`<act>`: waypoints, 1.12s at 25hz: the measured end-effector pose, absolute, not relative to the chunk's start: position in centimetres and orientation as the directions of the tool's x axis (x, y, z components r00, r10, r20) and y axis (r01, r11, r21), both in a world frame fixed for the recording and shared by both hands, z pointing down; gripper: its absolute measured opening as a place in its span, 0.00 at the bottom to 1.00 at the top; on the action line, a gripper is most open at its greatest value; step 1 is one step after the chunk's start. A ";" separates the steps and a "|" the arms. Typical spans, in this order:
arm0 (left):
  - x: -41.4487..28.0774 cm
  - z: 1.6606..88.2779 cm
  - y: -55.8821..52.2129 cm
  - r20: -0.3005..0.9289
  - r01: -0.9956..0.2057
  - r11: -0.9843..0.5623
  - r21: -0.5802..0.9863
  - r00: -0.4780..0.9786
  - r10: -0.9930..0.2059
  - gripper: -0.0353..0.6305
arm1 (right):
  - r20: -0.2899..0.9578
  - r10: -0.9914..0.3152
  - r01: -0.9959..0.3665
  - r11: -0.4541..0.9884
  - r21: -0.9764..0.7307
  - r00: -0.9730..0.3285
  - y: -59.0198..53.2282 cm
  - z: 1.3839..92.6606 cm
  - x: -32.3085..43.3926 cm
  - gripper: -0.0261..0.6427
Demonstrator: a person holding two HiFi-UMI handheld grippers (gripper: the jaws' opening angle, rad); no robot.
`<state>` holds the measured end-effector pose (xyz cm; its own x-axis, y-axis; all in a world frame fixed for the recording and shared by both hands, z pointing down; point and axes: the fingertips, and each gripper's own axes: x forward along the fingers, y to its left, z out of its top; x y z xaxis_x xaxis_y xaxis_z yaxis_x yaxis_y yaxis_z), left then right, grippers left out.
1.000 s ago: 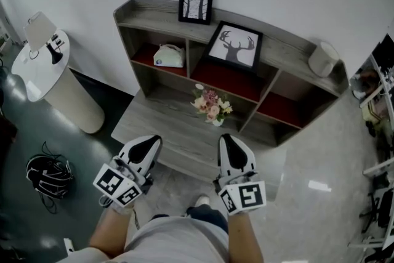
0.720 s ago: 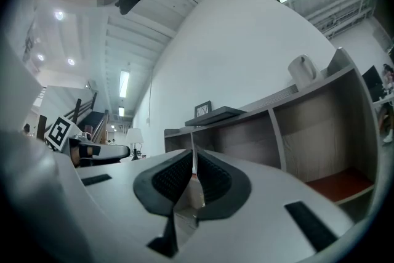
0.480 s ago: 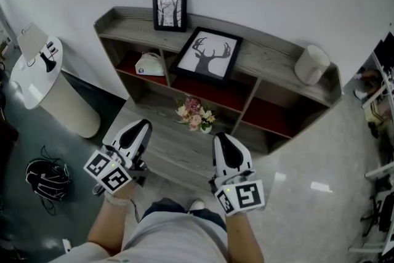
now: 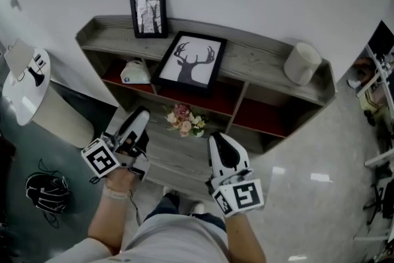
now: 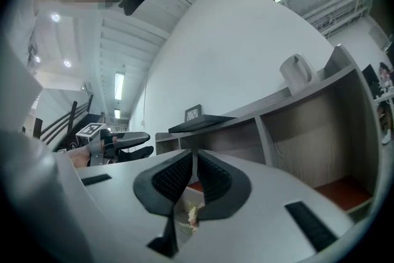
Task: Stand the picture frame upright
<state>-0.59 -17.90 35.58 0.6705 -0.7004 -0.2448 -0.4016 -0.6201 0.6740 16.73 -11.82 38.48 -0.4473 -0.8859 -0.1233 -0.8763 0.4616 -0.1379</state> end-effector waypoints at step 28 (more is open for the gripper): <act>4.0 31.9 -26.4 -0.364 0.088 -0.559 0.824 0.839 -0.405 0.37 | -0.178 -0.942 -0.950 0.301 -0.081 -0.283 -18.8 33.8 16.0 0.09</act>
